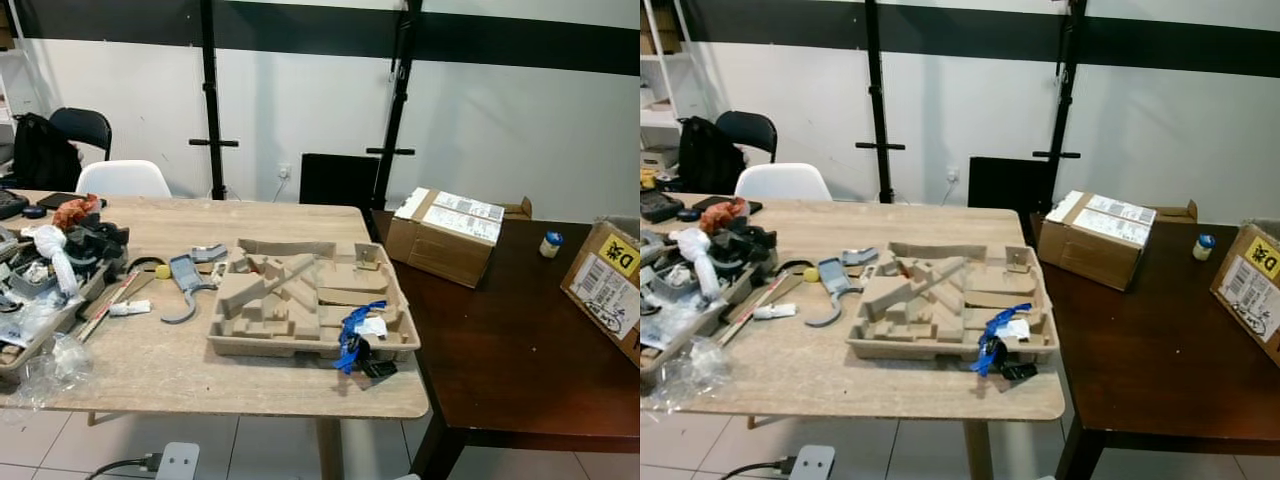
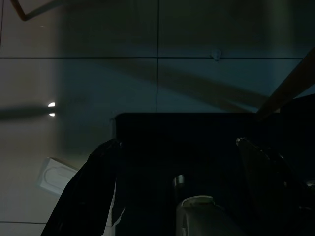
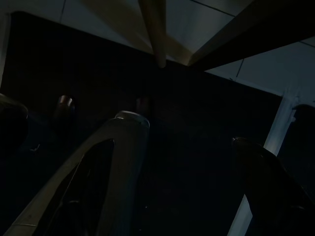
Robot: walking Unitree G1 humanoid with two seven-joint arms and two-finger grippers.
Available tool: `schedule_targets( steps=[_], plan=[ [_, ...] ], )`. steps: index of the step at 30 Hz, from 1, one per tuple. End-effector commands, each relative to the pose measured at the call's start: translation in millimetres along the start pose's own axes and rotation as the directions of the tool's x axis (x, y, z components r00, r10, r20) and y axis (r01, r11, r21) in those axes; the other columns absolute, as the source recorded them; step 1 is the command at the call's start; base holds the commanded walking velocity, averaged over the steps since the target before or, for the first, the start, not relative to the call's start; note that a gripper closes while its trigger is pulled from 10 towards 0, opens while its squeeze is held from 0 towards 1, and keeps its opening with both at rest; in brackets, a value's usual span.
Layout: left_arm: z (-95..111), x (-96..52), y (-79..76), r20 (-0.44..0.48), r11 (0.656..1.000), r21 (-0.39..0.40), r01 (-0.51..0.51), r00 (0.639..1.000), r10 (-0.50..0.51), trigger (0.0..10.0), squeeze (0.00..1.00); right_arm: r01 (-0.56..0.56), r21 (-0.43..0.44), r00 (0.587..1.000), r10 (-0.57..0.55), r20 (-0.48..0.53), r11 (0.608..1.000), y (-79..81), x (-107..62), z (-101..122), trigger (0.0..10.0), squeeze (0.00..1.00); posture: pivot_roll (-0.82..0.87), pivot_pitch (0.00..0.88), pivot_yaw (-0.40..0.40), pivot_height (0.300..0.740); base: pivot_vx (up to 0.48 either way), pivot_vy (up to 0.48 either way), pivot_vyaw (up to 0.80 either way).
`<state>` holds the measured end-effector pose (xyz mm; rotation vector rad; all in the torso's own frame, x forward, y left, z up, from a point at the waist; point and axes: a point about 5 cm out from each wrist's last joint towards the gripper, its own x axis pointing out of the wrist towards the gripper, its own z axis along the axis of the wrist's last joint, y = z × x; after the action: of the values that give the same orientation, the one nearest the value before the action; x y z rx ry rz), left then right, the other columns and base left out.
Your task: Picking trash to rubbish bin
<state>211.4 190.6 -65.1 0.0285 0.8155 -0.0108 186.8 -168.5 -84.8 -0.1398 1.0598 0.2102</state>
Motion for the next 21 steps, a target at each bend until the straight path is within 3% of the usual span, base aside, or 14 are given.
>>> schedule_targets(
  steps=[1, 6, 13, 21],
  plan=[
    [-2.9, -0.5, -0.8, -0.013, 1.000, 0.007, 0.003, 1.000, -0.003, 10.0, 0.00, 0.007, 0.000, 1.000, -0.007, -0.017, 1.000, -1.2, -0.6, -6.2, 10.0, 0.00, 0.08, 0.008, -0.046, 0.740, 0.000, 0.000, 0.00],
    [-2.6, -0.4, -1.2, -0.012, 1.000, 0.010, 0.008, 1.000, -0.007, 10.0, 0.00, 0.007, -0.001, 1.000, -0.007, -0.021, 1.000, -1.4, -0.7, -7.1, 10.0, 0.00, 0.08, 0.010, -0.044, 0.740, 0.000, 0.000, 0.00],
    [-2.9, -0.4, -1.5, -0.014, 1.000, 0.008, 0.008, 1.000, -0.008, 10.0, 0.00, 0.008, 0.001, 1.000, -0.008, -0.025, 1.000, -1.7, -0.9, -8.6, 10.0, 0.00, 0.08, 0.011, -0.044, 0.740, 0.000, 0.000, -0.68],
    [-2.0, -0.4, -0.9, -0.005, 1.000, 0.001, 0.004, 1.000, -0.004, 10.0, 0.00, 0.008, 0.004, 1.000, -0.008, -0.022, 1.000, -1.8, -1.0, -9.5, 10.0, 0.00, 0.08, 0.012, -0.044, 0.740, 0.000, 0.000, 0.00]
  ],
)
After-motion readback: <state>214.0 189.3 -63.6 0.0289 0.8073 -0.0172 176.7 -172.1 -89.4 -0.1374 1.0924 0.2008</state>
